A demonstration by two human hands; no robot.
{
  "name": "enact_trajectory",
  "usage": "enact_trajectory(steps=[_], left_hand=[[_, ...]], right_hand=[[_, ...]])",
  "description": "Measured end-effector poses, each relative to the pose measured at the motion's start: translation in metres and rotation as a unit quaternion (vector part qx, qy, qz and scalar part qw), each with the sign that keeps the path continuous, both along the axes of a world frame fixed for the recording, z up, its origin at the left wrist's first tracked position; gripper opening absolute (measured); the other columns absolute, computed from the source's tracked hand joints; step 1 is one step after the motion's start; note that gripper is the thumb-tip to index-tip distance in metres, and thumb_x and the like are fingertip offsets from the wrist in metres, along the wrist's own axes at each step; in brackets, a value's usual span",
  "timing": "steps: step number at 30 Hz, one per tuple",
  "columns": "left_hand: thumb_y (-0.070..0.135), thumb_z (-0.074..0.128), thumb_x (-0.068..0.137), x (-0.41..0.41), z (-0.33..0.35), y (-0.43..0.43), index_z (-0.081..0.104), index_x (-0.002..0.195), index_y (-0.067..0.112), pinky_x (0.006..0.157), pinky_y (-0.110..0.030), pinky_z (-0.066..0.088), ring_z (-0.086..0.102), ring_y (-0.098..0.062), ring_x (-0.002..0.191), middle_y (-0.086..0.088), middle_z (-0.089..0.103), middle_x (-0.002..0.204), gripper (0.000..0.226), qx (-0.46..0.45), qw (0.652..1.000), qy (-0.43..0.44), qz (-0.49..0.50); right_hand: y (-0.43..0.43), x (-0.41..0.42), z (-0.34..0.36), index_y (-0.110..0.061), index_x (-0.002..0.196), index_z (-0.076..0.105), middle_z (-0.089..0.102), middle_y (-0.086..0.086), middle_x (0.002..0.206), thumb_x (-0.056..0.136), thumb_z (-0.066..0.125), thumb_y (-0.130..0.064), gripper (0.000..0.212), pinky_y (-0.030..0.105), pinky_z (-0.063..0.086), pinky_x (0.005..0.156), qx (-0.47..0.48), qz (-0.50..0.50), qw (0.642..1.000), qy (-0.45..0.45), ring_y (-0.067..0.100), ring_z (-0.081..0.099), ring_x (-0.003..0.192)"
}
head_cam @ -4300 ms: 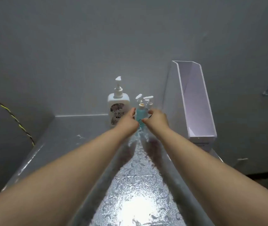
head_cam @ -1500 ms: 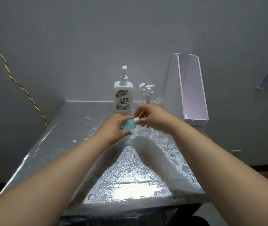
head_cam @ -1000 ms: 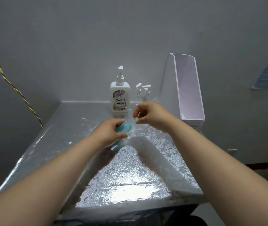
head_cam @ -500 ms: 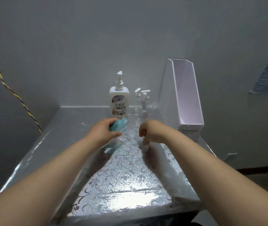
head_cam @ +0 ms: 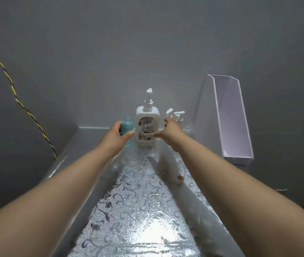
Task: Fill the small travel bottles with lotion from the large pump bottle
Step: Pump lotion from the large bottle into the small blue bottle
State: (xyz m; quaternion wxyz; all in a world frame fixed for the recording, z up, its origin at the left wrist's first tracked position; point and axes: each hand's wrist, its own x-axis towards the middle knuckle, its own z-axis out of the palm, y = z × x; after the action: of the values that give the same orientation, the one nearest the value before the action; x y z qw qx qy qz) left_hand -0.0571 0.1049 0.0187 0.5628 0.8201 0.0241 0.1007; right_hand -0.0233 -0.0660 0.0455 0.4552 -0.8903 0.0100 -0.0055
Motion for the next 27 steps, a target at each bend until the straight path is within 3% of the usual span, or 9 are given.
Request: enact_trajectory(steps=[4,8,11,14,18,24,27], left_hand=[[0.024,0.056,0.097,0.025,-0.001,-0.004,0.043,0.137,0.016,0.093,-0.034,0.045,0.055,-0.022,0.11,-0.004,0.056,0.124,0.042,-0.033,0.999,0.024,-0.013],[0.025,0.054,0.098,0.044,-0.001,-0.01,0.036,0.142,0.016,0.098,-0.034,0.043,0.054,-0.022,0.114,-0.004,0.054,0.129,0.048,-0.063,0.997,0.037,-0.04],[0.024,0.056,0.097,0.047,-0.001,-0.012,0.038,0.139,0.016,0.108,-0.043,0.042,0.055,-0.024,0.119,-0.007,0.055,0.132,0.046,-0.089,0.994,0.035,-0.055],[0.024,0.057,0.097,0.04,-0.001,-0.011,0.04,0.136,0.017,0.109,-0.047,0.041,0.055,-0.026,0.12,-0.007,0.056,0.131,0.044,-0.1,0.993,0.035,-0.05],[0.022,0.056,0.097,0.007,0.001,-0.015,0.038,0.137,0.016,0.108,-0.044,0.041,0.054,-0.024,0.119,-0.004,0.055,0.127,0.044,-0.092,0.994,0.023,-0.057],[0.03,0.056,0.096,-0.047,-0.004,-0.014,0.042,0.134,0.022,0.106,-0.046,0.042,0.057,-0.024,0.118,-0.003,0.06,0.128,0.042,-0.074,0.994,0.02,-0.074],[0.03,0.056,0.096,-0.059,0.001,-0.011,0.044,0.132,0.022,0.103,-0.043,0.045,0.06,-0.02,0.109,-0.001,0.061,0.122,0.039,-0.063,0.996,0.023,-0.065]], right_hand=[[0.005,0.011,-0.001,-0.007,0.137,0.036,0.054,0.008,0.124,0.074,0.078,-0.008,0.075,0.031,0.043,0.092,0.052,0.018,0.998,0.019,0.024,0.051,0.115],[0.012,0.015,0.002,-0.009,0.124,0.05,0.06,0.009,0.109,0.077,0.068,0.011,0.054,0.03,0.046,0.086,0.109,0.061,0.992,0.012,0.027,0.057,0.114],[0.013,0.01,0.003,-0.01,0.115,0.056,0.062,0.01,0.102,0.079,0.061,0.015,0.044,0.032,0.051,0.083,0.131,0.066,0.989,-0.008,0.024,0.06,0.101],[0.01,0.002,0.0,-0.005,0.12,0.055,0.059,0.004,0.098,0.08,0.063,0.013,0.045,0.02,0.049,0.067,0.126,0.059,0.99,-0.014,0.017,0.056,0.092],[0.007,-0.013,-0.009,-0.01,0.124,0.053,0.063,0.008,0.116,0.074,0.07,0.008,0.057,0.027,0.047,0.079,0.102,0.044,0.994,0.003,0.022,0.059,0.105],[-0.005,-0.056,-0.019,-0.014,0.115,0.061,0.068,0.007,0.109,0.075,0.059,0.012,0.047,0.039,0.054,0.09,0.105,0.043,0.993,-0.021,0.023,0.063,0.103],[-0.009,-0.07,-0.014,-0.016,0.107,0.067,0.071,0.008,0.102,0.077,0.053,0.009,0.041,0.039,0.055,0.086,0.099,0.037,0.994,-0.019,0.021,0.064,0.094]])
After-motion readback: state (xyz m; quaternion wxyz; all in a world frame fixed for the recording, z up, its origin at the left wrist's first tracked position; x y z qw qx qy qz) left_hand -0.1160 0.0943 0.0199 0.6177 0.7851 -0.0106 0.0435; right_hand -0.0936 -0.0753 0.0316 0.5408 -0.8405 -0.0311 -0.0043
